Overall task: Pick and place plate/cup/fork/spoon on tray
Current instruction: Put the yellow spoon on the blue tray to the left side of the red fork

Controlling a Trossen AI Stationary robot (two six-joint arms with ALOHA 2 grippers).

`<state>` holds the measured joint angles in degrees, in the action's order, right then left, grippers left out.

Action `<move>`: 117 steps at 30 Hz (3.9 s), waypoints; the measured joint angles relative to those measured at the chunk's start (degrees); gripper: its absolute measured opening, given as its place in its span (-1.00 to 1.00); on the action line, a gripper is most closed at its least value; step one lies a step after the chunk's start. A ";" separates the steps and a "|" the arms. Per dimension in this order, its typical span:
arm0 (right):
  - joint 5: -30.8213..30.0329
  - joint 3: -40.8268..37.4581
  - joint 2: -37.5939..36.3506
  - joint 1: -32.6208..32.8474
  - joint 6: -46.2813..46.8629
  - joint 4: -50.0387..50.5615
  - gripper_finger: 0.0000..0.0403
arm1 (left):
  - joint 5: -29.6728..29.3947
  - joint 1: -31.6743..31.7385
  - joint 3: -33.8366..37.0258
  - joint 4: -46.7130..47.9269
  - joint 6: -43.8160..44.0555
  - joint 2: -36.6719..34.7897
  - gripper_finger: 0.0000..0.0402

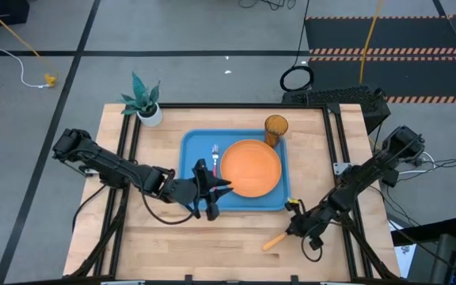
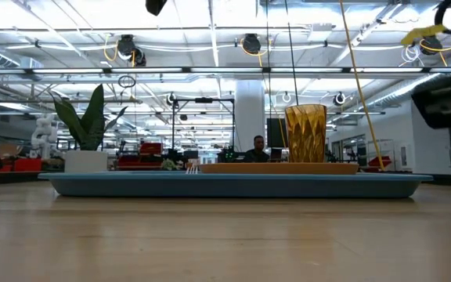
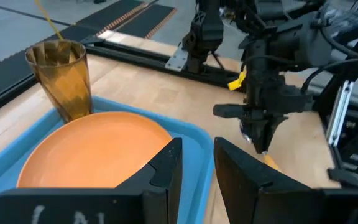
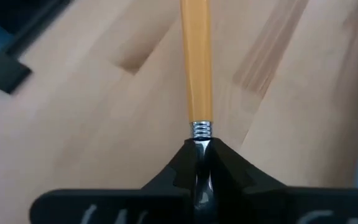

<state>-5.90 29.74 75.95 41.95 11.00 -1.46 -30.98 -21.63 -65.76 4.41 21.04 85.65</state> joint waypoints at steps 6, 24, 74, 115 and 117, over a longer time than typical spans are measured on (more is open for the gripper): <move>-1.63 0.00 -4.68 -0.71 -2.19 -0.32 -0.92 | 0.00 -0.12 0.00 -3.29 -0.91 0.00 -0.54; -3.51 0.41 -11.74 -15.30 -2.83 -0.56 -0.92 | -0.42 -0.85 -3.89 -11.00 -13.32 5.56 -0.51; -3.30 2.47 -8.51 -22.12 3.33 1.46 -0.91 | 19.12 9.66 -32.28 16.34 -7.15 35.80 0.38; -6.11 2.47 -8.51 -22.12 2.47 -0.87 -0.91 | 20.22 10.69 -32.26 18.57 -5.97 36.28 -0.68; -6.11 2.47 -8.51 -22.12 2.45 -0.87 -0.91 | 20.26 10.69 -32.26 18.54 -6.42 36.28 -0.71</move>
<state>-12.01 32.21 67.44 19.84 13.45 -2.33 -10.72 -10.94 -98.02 22.95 14.63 121.93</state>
